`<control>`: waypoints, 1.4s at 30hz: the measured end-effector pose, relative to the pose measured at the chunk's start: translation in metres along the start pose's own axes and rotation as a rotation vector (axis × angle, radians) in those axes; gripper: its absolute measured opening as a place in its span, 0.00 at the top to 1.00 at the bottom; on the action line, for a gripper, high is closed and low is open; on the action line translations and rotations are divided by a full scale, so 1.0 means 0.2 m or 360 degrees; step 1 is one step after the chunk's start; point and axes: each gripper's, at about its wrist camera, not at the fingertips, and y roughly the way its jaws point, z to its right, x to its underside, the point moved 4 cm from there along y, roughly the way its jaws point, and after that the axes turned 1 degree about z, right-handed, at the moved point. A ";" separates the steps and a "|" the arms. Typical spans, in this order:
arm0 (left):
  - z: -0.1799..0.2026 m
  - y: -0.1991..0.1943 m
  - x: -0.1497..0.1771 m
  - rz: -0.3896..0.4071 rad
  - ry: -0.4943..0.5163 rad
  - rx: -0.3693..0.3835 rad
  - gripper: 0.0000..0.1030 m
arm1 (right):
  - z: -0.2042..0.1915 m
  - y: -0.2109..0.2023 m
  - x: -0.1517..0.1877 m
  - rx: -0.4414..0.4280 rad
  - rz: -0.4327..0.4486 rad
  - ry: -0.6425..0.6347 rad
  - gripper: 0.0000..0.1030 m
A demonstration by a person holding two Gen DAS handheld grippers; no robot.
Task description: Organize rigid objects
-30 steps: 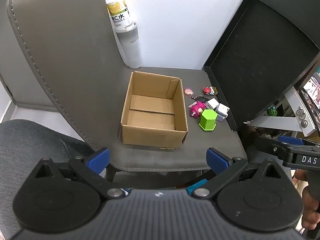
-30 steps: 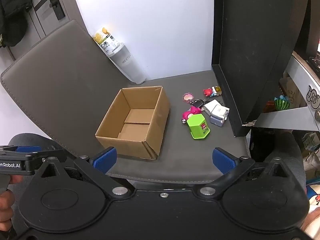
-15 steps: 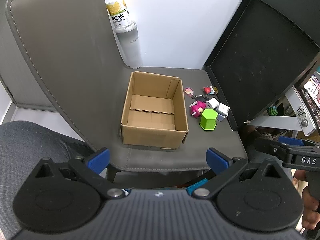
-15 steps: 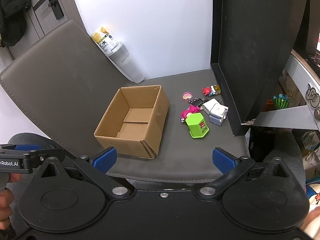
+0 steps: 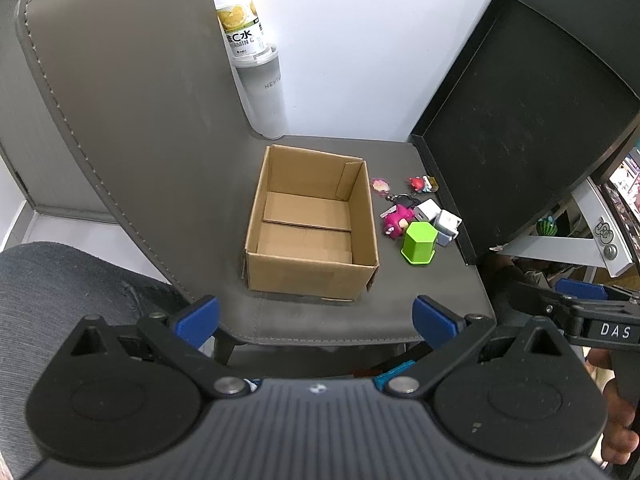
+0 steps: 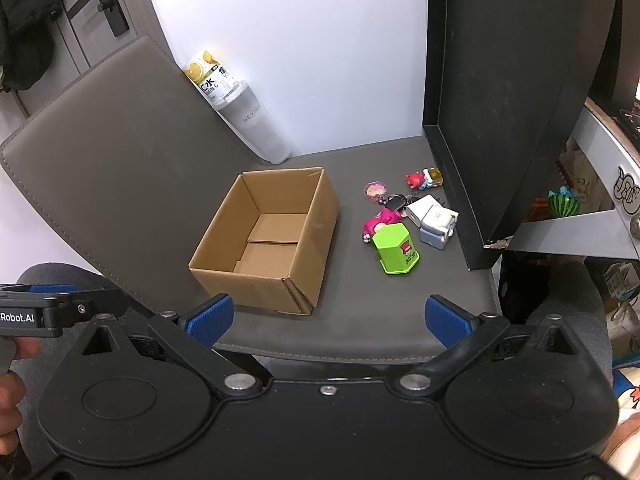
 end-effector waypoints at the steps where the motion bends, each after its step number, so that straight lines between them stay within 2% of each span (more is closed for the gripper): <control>1: 0.00 0.00 0.00 -0.0002 0.0000 0.0001 0.01 | 0.00 0.00 0.00 0.0002 0.0000 -0.0001 0.00; 42: -0.01 0.01 0.00 -0.0023 0.0027 0.0011 0.01 | 0.00 0.01 0.02 0.0011 -0.0016 -0.0004 0.00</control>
